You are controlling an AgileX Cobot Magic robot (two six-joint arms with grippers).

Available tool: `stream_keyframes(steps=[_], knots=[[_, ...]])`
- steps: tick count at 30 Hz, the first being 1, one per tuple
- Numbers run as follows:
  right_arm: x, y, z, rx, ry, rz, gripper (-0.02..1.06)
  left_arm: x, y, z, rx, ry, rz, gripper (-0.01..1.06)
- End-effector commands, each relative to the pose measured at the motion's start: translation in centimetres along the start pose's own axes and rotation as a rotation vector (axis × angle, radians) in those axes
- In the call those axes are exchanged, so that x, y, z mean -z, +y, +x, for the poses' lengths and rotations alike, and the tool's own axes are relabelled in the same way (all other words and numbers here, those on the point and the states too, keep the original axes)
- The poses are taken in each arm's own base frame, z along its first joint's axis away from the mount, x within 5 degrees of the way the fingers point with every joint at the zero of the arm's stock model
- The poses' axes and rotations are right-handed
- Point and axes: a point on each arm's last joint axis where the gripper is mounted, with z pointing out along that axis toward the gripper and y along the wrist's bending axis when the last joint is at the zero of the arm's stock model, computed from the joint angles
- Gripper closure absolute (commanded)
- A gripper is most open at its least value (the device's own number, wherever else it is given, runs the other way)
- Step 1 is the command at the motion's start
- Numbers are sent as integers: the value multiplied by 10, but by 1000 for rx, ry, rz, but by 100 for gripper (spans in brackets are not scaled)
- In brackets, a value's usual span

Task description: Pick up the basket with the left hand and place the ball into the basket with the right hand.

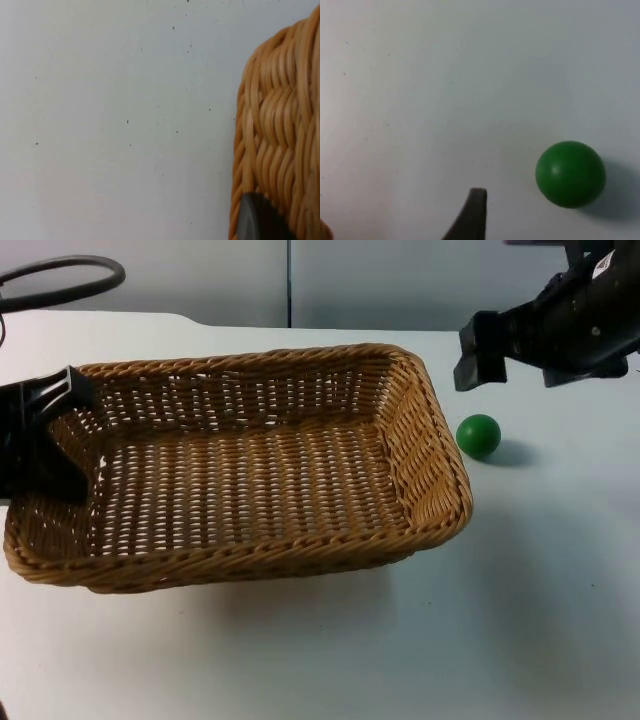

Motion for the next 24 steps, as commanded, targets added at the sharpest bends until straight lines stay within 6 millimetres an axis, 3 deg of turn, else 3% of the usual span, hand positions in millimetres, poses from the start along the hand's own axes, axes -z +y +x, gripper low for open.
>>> stream_keyframes(steps=[1, 24], knots=[[-12, 0, 1, 7, -4, 2, 20, 4, -2, -1, 25, -12, 18, 105], [-74, -4, 22, -1, 7, 19, 21, 4, -2, -1, 25, -12, 18, 105]])
